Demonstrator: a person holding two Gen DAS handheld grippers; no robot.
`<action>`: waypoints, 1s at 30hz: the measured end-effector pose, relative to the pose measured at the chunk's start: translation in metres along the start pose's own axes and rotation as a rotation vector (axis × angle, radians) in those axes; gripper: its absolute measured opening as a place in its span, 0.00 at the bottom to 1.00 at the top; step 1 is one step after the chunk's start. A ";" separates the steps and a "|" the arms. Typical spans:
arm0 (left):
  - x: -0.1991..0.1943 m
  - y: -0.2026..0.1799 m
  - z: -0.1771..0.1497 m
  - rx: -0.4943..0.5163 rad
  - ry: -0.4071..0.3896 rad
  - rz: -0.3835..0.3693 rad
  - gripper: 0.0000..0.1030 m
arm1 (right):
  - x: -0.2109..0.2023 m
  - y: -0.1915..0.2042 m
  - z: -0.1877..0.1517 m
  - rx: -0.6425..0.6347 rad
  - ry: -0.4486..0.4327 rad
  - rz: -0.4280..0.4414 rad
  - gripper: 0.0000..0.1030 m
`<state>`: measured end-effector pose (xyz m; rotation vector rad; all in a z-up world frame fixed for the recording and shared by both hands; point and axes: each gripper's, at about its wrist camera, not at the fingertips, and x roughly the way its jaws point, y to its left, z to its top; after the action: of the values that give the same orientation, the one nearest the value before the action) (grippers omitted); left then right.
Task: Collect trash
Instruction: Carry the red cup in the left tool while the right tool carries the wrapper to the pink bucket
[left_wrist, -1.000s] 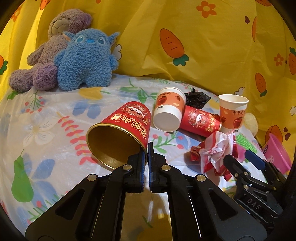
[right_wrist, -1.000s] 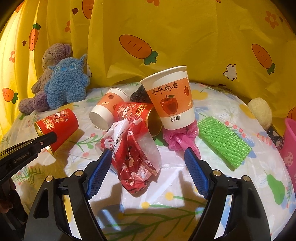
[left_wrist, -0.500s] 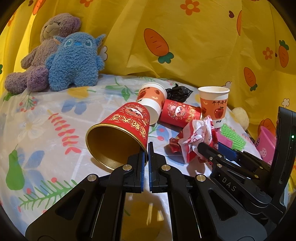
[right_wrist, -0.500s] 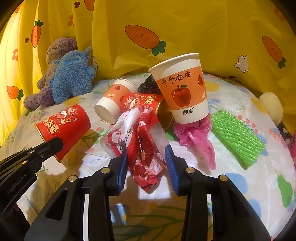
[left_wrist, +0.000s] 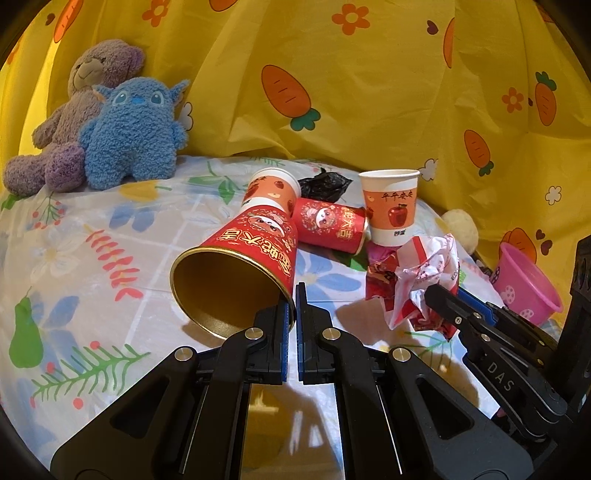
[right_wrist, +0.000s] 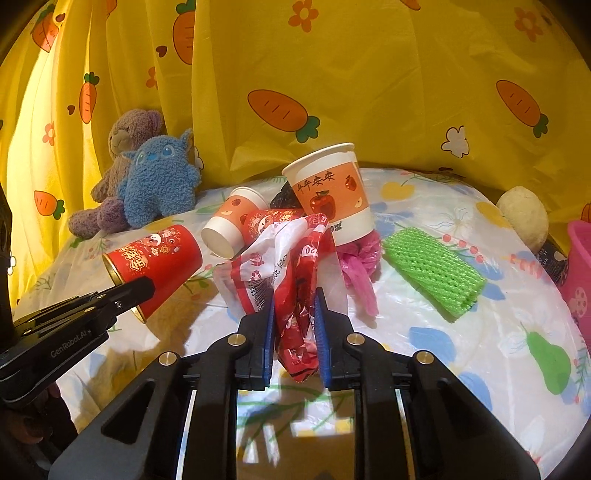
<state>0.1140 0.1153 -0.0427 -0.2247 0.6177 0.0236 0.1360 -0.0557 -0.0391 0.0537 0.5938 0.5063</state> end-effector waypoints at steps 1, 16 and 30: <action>-0.001 -0.004 0.000 0.007 -0.002 -0.006 0.02 | -0.005 -0.003 -0.001 0.004 -0.009 0.000 0.20; -0.011 -0.088 -0.010 0.138 -0.013 -0.111 0.02 | -0.068 -0.060 -0.009 0.058 -0.101 -0.091 0.20; 0.002 -0.167 -0.004 0.239 -0.017 -0.207 0.02 | -0.108 -0.119 -0.009 0.116 -0.167 -0.198 0.20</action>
<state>0.1277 -0.0490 -0.0133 -0.0562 0.5721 -0.2468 0.1071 -0.2118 -0.0128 0.1445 0.4581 0.2721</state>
